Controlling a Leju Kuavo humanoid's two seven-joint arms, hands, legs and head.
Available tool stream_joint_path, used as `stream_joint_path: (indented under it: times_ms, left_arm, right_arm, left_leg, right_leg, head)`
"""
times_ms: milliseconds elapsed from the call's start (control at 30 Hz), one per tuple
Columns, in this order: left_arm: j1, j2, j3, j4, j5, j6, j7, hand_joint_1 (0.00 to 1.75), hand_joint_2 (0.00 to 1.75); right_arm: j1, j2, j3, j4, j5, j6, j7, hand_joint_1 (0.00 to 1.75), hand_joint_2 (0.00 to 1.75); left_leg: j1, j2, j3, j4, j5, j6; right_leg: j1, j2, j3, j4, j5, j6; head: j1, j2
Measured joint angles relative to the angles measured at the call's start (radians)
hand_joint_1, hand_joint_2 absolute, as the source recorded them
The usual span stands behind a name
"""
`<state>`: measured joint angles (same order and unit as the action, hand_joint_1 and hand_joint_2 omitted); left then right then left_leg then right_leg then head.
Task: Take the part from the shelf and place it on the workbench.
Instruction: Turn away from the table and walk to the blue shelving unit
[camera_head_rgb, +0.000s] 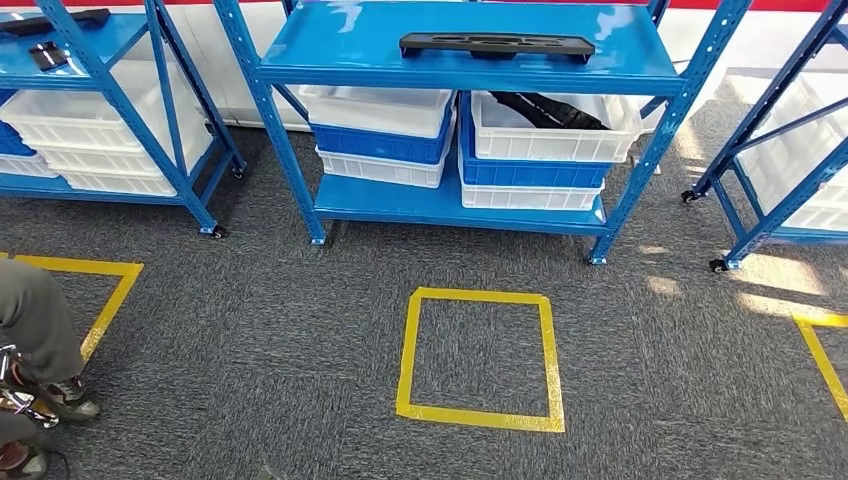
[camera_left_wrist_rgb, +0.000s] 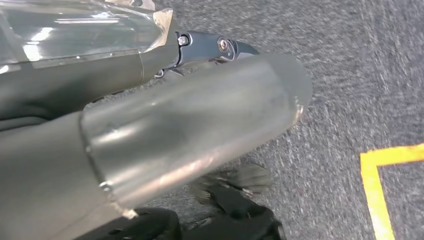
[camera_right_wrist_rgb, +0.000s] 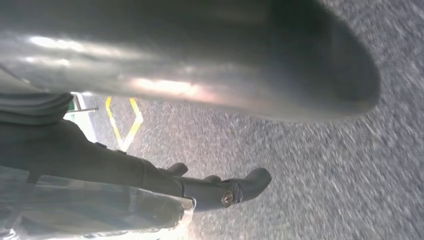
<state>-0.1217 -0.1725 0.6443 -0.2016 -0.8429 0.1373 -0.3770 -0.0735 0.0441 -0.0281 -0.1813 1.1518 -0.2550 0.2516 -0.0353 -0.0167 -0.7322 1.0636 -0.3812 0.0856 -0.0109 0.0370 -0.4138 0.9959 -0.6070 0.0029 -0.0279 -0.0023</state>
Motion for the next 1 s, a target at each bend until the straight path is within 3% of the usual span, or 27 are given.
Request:
stream_joint_path:
  times_ms: [33,100,133,200,233,267,333,367,400,433,467,500,533,600,633,700,767,833,867,933,967,1000]
  left_arm:
    - [-0.001,-0.003,0.000,0.000,0.000,0.002,0.001,0.00,0.00]
    - [-0.006,-0.013,0.000,-0.001,-0.001,0.002,0.003,0.00,0.00]
    - [-0.008,-0.017,-0.001,-0.002,-0.001,0.003,0.003,0.00,0.00]
    - [-0.013,-0.022,-0.001,-0.002,-0.001,0.003,0.003,0.00,0.00]
    - [-0.014,-0.022,-0.001,-0.002,-0.001,0.004,0.003,0.00,0.00]
    - [-0.016,-0.024,-0.001,-0.002,-0.001,0.004,0.003,0.00,0.00]
    - [-0.015,-0.027,-0.001,-0.002,-0.002,0.004,0.005,0.00,0.00]
    - [-0.014,-0.028,-0.001,-0.002,-0.002,0.003,0.005,0.00,0.00]
    - [-0.013,-0.029,-0.001,-0.002,-0.003,0.003,0.006,0.00,0.00]
    - [-0.012,-0.029,-0.001,-0.002,-0.003,0.003,0.006,0.00,0.00]
    - [-0.011,-0.028,-0.002,-0.002,-0.003,0.004,0.006,0.00,0.00]
    - [-0.012,-0.028,-0.002,-0.002,-0.004,0.004,0.007,0.00,0.00]
    - [-0.013,-0.027,-0.002,-0.002,-0.004,0.004,0.007,0.00,0.00]
    - [-0.016,-0.026,-0.002,-0.002,-0.004,0.005,0.008,0.00,0.00]
    - [-0.017,-0.026,-0.003,-0.002,-0.004,0.005,0.008,0.00,0.00]
    - [-0.018,-0.026,-0.003,-0.002,-0.004,0.005,0.008,0.00,0.00]
    - [-0.018,-0.027,-0.004,-0.002,-0.004,0.005,0.008,0.00,0.00]
    - [-0.017,-0.027,-0.003,-0.002,-0.004,0.005,0.008,0.00,0.00]
    - [-0.017,-0.027,-0.003,-0.002,-0.003,0.006,0.008,0.00,0.00]
    - [-0.017,-0.026,-0.003,-0.002,0.006,0.016,0.008,0.00,0.00]
    - [-0.016,-0.024,-0.001,-0.002,0.014,0.023,0.008,0.00,0.00]
    - [-0.016,-0.022,0.001,-0.002,0.022,0.030,0.008,0.00,0.00]
  right_arm:
    - [-0.001,0.002,0.000,0.001,0.001,0.000,0.000,0.00,0.00]
    - [-0.006,0.002,-0.001,0.000,0.003,0.000,0.000,0.00,0.00]
    - [-0.007,0.000,-0.001,0.000,0.005,-0.001,0.000,0.00,0.00]
    - [-0.012,-0.004,-0.002,-0.001,0.007,-0.002,-0.001,0.00,0.00]
    - [-0.014,-0.006,-0.002,-0.001,0.008,-0.002,-0.001,0.00,0.00]
    - [-0.014,-0.008,-0.003,-0.001,0.008,-0.002,-0.001,0.00,0.00]
    - [-0.011,-0.012,-0.006,-0.001,0.009,-0.002,-0.001,0.00,0.00]
    - [-0.008,-0.014,-0.008,0.000,0.009,-0.002,-0.001,0.00,0.00]
    - [-0.006,-0.015,-0.010,0.000,0.009,-0.002,-0.001,0.00,0.00]
    - [-0.002,-0.016,-0.012,0.000,0.009,-0.002,-0.001,0.00,0.00]
    - [0.000,-0.015,-0.014,0.001,0.009,-0.001,-0.001,0.00,0.00]
    - [0.000,-0.015,-0.015,0.001,0.009,-0.001,-0.001,0.00,0.00]
    - [-0.001,-0.014,-0.016,0.002,0.009,0.000,-0.001,0.00,0.00]
    - [-0.005,-0.013,-0.016,0.002,0.009,0.000,-0.001,0.00,0.00]
    - [-0.006,-0.013,-0.016,0.002,0.009,0.000,-0.001,0.00,0.00]
    - [-0.006,-0.015,-0.016,0.002,0.009,0.000,-0.001,0.00,0.00]
    - [-0.007,-0.016,-0.017,0.002,0.009,0.000,-0.001,0.00,0.00]
    - [-0.006,-0.016,-0.017,0.002,0.009,0.000,-0.001,0.00,0.00]
    - [-0.006,-0.016,-0.017,0.002,0.009,0.000,-0.001,0.00,0.00]
    - [-0.005,-0.015,-0.019,0.002,0.008,-0.001,-0.003,0.00,0.00]
    - [-0.005,-0.015,-0.020,0.002,0.008,-0.002,-0.004,0.00,0.00]
    - [-0.005,-0.014,-0.022,0.002,0.008,-0.003,-0.005,0.00,0.00]
  left_leg:
    - [-0.008,-0.005,0.010,-0.028,0.032,0.009]
    - [-0.007,-0.003,0.045,-0.054,0.019,0.010]
    - [-0.004,-0.003,0.065,-0.067,0.015,0.011]
    - [0.003,-0.001,0.103,-0.083,0.002,0.012]
    - [0.003,0.000,0.116,-0.085,-0.009,0.012]
    - [0.005,0.001,0.130,-0.085,-0.022,0.012]
    - [0.008,-0.003,0.164,-0.086,-0.051,0.007]
    - [0.009,-0.005,0.183,-0.085,-0.066,0.003]
    - [0.011,-0.007,0.201,-0.084,-0.081,-0.002]
    - [0.011,-0.008,0.216,-0.083,-0.096,-0.008]
    - [0.011,-0.008,0.230,-0.079,-0.112,-0.014]
    - [0.009,-0.006,0.238,-0.076,-0.125,-0.020]
    - [0.007,-0.005,0.242,-0.071,-0.136,-0.024]
    - [0.010,-0.002,0.242,-0.059,-0.145,-0.029]
    - [0.013,0.000,0.232,-0.038,-0.145,-0.032]
    - [0.020,0.005,0.179,0.054,-0.157,-0.045]
    - [0.029,0.009,0.098,0.173,-0.197,-0.062]
    - [0.037,0.010,0.035,0.229,-0.224,-0.071]
    - [0.040,0.011,0.025,0.212,-0.207,-0.071]
    - [0.040,0.013,0.054,0.091,-0.114,-0.063]
    - [0.037,0.014,0.069,0.036,-0.079,-0.057]
    - [0.033,0.013,0.080,-0.003,-0.063,-0.050]
  right_leg:
    - [0.003,0.002,0.017,-0.009,-0.004,0.004]
    - [0.010,-0.002,0.038,-0.013,0.005,0.019]
    - [0.013,-0.007,0.035,0.014,0.018,0.025]
    - [0.013,-0.018,-0.029,0.124,0.030,0.029]
    - [0.012,-0.022,-0.077,0.188,0.020,0.026]
    - [0.010,-0.023,-0.124,0.234,-0.010,0.019]
    - [0.004,-0.024,-0.185,0.246,-0.081,0.017]
    - [-0.001,-0.025,-0.200,0.216,-0.094,0.027]
    - [-0.008,-0.026,-0.205,0.167,-0.071,0.047]
    - [-0.014,-0.032,-0.205,0.117,-0.010,0.073]
    - [-0.016,-0.039,-0.203,0.071,0.057,0.090]
    - [-0.017,-0.043,-0.197,0.042,0.115,0.091]
    - [-0.015,-0.046,-0.191,0.032,0.152,0.081]
    - [-0.014,-0.042,-0.180,0.028,0.157,0.046]
    - [-0.015,-0.040,-0.175,0.027,0.154,0.036]
    - [-0.017,-0.039,-0.159,0.024,0.143,0.016]
    - [-0.014,-0.039,-0.145,0.024,0.129,0.000]
    - [-0.013,-0.037,-0.129,0.024,0.115,-0.006]
    - [-0.012,-0.036,-0.119,0.024,0.107,-0.006]
    - [-0.012,-0.034,-0.098,0.023,0.092,-0.002]
    - [-0.011,-0.032,-0.089,0.022,0.085,0.001]
    - [-0.010,-0.031,-0.085,0.020,0.079,0.005]
  head:
    - [0.000,0.000]
    - [-0.004,0.000]
    - [-0.004,0.000]
    - [-0.002,0.000]
    - [-0.001,0.000]
    - [-0.001,0.000]
    - [0.000,0.000]
    - [0.000,0.000]
    - [0.000,0.000]
    - [0.001,0.000]
    - [0.002,0.000]
    - [0.003,0.000]
    - [0.001,0.000]
    - [-0.003,0.000]
    - [-0.005,0.000]
    - [-0.006,0.000]
    - [-0.006,0.000]
    - [-0.006,0.000]
    - [-0.006,0.000]
    - [-0.006,0.000]
    - [-0.004,0.000]
    - [-0.003,0.000]
